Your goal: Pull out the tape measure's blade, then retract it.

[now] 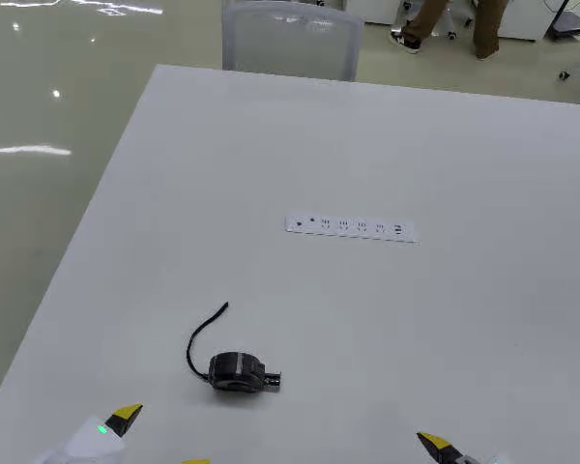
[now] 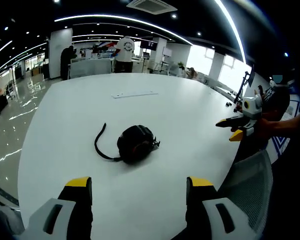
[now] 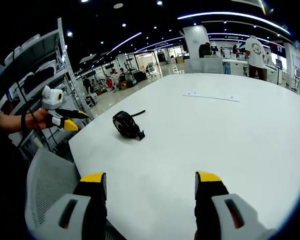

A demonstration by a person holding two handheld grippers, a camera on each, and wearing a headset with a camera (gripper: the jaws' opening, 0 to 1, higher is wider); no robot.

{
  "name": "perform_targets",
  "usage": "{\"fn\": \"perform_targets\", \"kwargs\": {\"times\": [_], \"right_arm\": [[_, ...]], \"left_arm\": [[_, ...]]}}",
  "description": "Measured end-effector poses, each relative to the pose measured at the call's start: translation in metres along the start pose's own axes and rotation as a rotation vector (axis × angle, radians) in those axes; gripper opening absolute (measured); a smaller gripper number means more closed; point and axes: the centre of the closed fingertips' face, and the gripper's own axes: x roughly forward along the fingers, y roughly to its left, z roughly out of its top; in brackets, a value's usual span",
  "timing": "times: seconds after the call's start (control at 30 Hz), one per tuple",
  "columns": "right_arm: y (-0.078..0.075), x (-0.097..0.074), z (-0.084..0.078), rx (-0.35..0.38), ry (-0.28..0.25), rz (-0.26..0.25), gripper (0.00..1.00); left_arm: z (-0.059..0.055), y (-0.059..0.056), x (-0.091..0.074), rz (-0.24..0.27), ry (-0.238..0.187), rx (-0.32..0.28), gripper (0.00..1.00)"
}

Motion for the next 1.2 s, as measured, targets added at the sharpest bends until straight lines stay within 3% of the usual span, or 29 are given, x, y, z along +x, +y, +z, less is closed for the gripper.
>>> {"fn": "perform_targets", "kwargs": {"times": [0.7, 1.2], "right_arm": [[-0.006, -0.007, -0.005, 0.013, 0.007, -0.026, 0.74], [0.001, -0.003, -0.001, 0.005, 0.011, -0.012, 0.75]], "left_arm": [[-0.004, 0.000, 0.004, -0.006, 0.003, 0.000, 0.74], [-0.011, 0.002, 0.000, -0.001, 0.004, -0.011, 0.75]]}}
